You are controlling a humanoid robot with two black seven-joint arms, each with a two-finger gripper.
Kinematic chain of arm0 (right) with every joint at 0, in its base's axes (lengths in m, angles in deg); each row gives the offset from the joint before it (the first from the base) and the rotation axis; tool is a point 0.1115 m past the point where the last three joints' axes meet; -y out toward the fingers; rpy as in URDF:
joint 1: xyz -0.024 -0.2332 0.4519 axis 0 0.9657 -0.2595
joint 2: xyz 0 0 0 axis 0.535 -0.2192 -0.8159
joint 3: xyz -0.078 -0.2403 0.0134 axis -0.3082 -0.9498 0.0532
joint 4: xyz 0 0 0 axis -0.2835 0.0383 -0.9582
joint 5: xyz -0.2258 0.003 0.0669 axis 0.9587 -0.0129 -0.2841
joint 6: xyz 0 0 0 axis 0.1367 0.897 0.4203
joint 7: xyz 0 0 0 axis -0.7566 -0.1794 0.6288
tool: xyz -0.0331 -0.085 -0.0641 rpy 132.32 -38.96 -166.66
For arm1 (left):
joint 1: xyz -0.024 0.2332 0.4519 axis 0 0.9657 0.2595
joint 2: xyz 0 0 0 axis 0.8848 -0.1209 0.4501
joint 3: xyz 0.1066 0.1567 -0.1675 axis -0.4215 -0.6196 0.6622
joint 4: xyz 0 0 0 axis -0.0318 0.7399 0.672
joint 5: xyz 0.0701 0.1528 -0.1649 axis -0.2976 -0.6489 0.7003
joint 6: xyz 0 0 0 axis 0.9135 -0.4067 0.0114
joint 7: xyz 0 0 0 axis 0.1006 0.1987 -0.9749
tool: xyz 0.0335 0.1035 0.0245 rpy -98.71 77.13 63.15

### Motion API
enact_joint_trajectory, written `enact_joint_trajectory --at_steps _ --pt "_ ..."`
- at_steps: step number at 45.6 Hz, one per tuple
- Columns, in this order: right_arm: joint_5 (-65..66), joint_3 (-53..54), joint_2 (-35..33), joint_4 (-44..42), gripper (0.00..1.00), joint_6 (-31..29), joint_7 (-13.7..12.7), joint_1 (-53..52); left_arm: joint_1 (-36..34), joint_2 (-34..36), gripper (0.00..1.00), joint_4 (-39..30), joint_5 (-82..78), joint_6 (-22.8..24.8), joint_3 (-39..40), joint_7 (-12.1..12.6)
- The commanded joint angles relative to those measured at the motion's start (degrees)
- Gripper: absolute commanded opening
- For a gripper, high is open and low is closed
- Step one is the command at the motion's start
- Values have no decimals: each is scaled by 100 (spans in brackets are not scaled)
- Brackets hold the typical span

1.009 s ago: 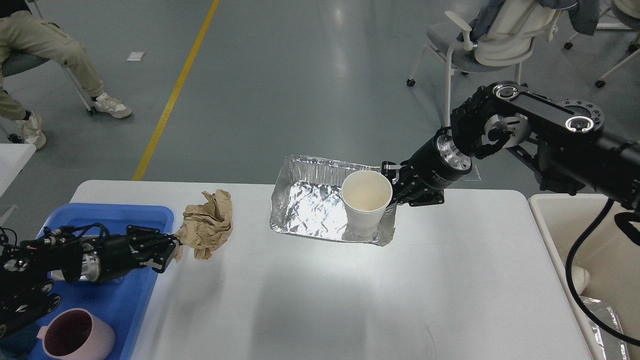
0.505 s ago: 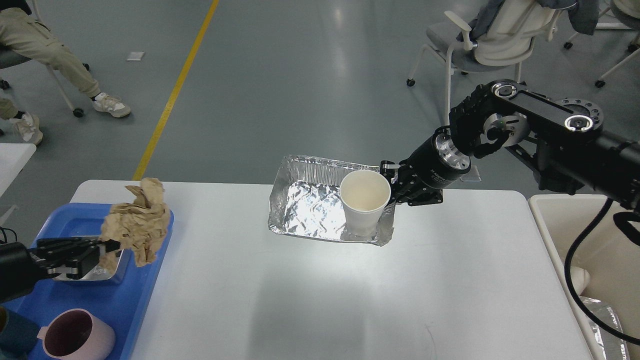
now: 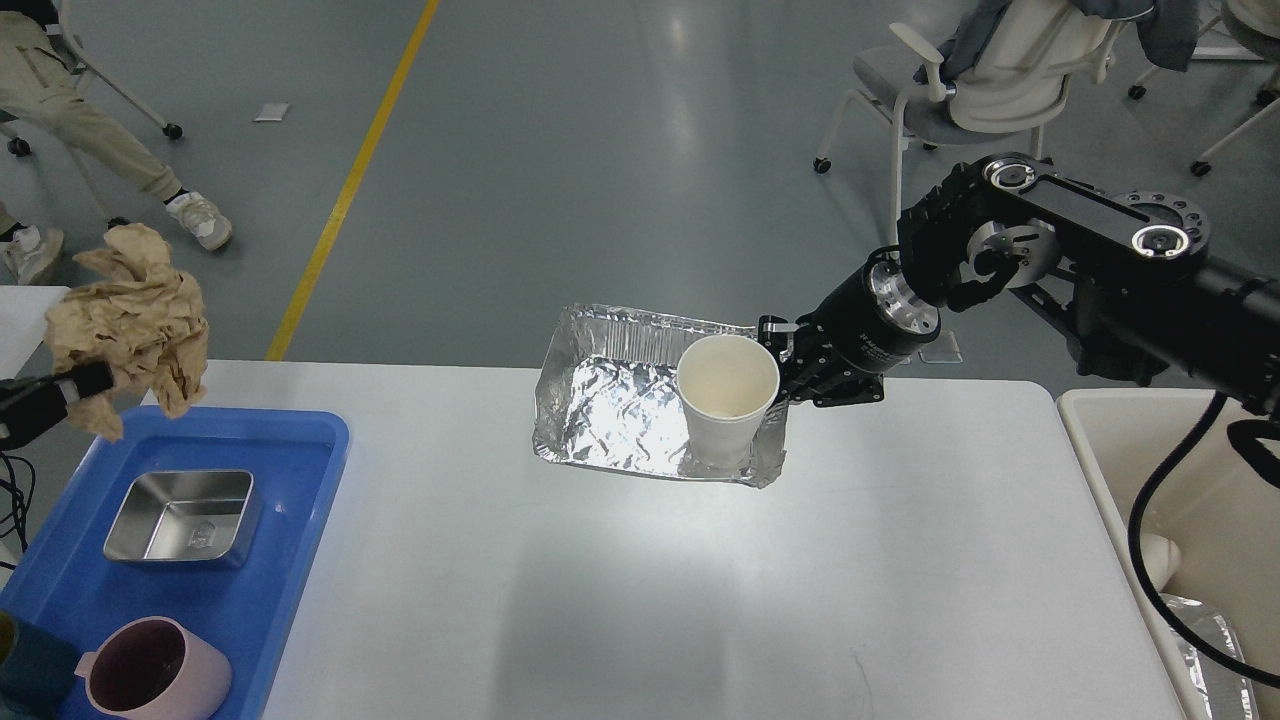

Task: Tidy desktop
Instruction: 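Lift the crumpled paper up and away from the table, then carry the crumpled paper over the held foil tray with the left gripper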

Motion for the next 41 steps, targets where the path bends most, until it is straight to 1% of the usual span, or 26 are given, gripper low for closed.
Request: enact_joint_trajectory --at_steps 1,3,6,10,13,17,22,26,28,34,41 --pt "0 45 8 0 0 1 0 -24 -123 -40 4 36 -15 802 971 53" --pt "0 45 16 0 0 1 0 -33 -176 -66 4 36 -59 1013 1164 70" --pt "0 45 43 0 0 1 0 -60 -325 -189 4 71 -156 1207 1306 158" --pt "0 45 52 0 0 1 0 -68 -921 -707 4 97 -971 1462 1332 272" --pt "0 45 52 0 0 1 0 -68 -1484 -1006 4 159 -1692 1900 1289 290" --pt "0 45 52 0 0 1 0 -68 -1968 -1331 4 264 -2264 2472 1297 290" --pt "0 62 52 0 0 1 0 -68 -2452 -1858 5 309 -2791 2903 1254 290" --pt "0 80 52 9 0 1 0 -86 -2698 -2201 5 309 -3424 3228 1227 282" --pt "0 89 52 9 0 1 0 -95 -2751 -2412 5 309 -3697 3352 1227 282" --pt "0 89 52 44 0 1 0 -121 -2909 -2922 5 309 -4216 3484 1227 282" --pt "0 89 43 61 0 1 0 -130 -3138 -3484 5 309 -4673 3791 1227 282"
